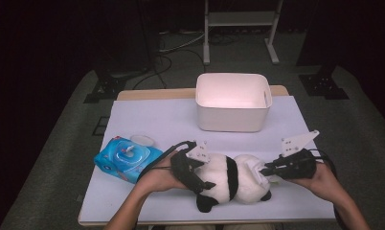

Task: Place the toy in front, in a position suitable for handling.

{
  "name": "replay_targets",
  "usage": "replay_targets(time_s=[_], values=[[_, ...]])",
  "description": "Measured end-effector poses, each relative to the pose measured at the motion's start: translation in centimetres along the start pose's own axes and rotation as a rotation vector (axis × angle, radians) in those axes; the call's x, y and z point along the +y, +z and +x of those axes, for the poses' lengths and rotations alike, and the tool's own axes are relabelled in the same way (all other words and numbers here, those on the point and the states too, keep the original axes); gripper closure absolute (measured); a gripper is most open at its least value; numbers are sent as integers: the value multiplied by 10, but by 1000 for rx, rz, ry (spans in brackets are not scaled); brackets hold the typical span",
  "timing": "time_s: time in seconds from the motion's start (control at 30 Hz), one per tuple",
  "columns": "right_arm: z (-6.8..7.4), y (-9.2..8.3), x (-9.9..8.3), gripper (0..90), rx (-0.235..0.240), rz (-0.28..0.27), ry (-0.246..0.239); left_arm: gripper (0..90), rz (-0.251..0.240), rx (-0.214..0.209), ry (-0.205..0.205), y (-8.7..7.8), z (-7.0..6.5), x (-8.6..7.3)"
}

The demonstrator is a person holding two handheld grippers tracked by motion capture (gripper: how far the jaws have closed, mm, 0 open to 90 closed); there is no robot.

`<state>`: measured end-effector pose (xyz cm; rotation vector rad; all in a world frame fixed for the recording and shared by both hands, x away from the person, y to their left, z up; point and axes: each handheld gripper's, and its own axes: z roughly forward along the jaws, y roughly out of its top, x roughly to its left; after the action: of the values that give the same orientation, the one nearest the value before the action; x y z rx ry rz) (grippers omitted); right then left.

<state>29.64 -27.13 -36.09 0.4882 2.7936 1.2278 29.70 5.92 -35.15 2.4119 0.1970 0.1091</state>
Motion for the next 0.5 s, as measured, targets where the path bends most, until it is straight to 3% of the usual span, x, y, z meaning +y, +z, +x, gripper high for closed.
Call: replay_targets(time_s=[0.23, 0.5], values=[[-5, -8, -18, 816, -17, -4, 43, 183, -13, -6, -12, 0, 0, -2], [-5, 1, 6, 816, -2, 1, 4, 182, -13, -6, 6, 0, -3, 0]])
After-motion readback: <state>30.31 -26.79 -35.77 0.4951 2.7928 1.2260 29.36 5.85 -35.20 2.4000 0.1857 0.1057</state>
